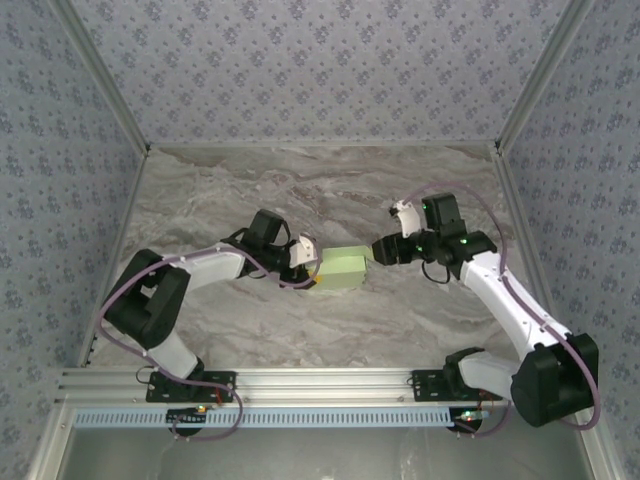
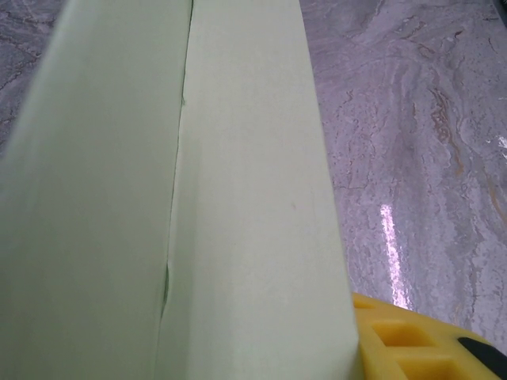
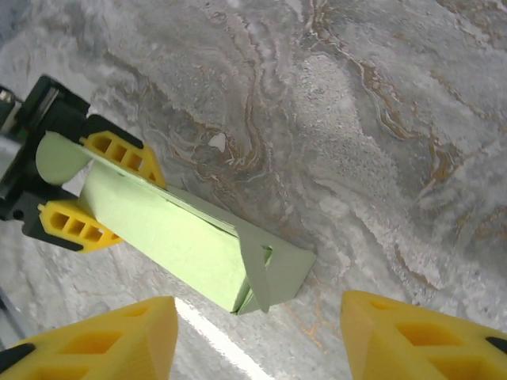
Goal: Fold the paper box
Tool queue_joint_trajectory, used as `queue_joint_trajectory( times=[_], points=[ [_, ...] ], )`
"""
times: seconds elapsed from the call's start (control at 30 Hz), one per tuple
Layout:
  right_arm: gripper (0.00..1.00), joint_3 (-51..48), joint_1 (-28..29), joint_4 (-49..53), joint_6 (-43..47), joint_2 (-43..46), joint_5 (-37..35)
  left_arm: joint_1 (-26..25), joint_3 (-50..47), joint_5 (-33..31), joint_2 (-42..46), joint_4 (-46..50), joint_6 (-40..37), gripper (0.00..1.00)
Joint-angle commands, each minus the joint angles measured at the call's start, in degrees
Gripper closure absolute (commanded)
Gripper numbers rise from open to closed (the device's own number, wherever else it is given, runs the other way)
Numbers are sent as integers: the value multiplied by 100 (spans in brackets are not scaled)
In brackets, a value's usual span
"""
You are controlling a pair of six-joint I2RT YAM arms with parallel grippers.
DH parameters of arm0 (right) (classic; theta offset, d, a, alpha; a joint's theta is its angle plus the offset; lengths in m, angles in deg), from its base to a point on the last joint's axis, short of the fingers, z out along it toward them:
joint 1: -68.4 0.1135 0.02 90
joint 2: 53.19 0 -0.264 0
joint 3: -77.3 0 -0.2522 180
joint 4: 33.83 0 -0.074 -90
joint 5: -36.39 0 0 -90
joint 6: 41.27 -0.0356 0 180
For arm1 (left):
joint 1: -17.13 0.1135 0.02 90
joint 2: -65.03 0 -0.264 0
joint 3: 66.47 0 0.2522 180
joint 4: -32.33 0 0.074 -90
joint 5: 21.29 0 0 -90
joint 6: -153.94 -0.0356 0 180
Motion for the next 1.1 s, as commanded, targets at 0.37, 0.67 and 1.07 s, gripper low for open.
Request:
queue_joint_trajectory(
  times=[0.37,0.67,1.07],
  points=[
    [62,738,793,253,70,-1159,-1183,32,149,107,-150,-172,48,59],
    [84,438,1110,-138,-921,-1030,-2023,100,-30,112,17,-970,732,51],
    [88,-378,1740,-744,-2234,-314,-4020,111,-1042,-526,1439,-1975,1895,41]
  ],
)
